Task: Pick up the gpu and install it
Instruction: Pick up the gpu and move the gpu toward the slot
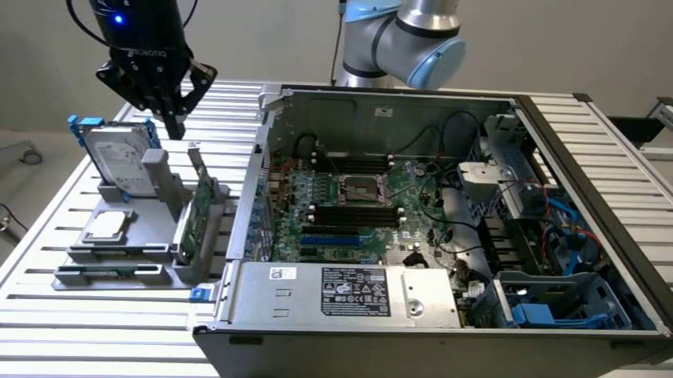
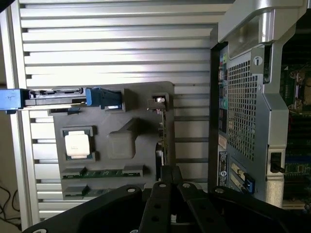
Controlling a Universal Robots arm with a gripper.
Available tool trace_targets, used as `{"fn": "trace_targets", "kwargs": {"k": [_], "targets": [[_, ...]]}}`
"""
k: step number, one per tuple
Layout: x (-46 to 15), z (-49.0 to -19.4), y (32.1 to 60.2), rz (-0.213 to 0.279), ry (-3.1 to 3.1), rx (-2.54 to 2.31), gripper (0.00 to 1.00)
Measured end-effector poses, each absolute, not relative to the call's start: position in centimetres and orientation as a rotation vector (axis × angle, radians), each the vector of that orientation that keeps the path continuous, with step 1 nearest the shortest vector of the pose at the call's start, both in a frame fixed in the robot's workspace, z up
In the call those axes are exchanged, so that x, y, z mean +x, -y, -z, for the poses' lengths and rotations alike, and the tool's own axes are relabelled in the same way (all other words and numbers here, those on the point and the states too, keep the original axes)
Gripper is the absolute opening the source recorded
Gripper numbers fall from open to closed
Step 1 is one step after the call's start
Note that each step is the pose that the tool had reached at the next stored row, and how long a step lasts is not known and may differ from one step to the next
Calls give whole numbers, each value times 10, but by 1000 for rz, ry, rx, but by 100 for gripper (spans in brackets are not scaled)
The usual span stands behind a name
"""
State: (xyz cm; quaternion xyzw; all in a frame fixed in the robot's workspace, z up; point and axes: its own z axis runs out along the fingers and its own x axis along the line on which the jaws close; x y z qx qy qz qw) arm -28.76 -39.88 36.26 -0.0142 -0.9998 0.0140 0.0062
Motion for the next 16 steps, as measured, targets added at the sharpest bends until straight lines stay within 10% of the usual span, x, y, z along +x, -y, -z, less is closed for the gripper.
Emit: {"fn": "trace_targets", "kwargs": {"k": [16], "targets": [[-291, -359, 399, -44, 3130, -42, 36]]}}
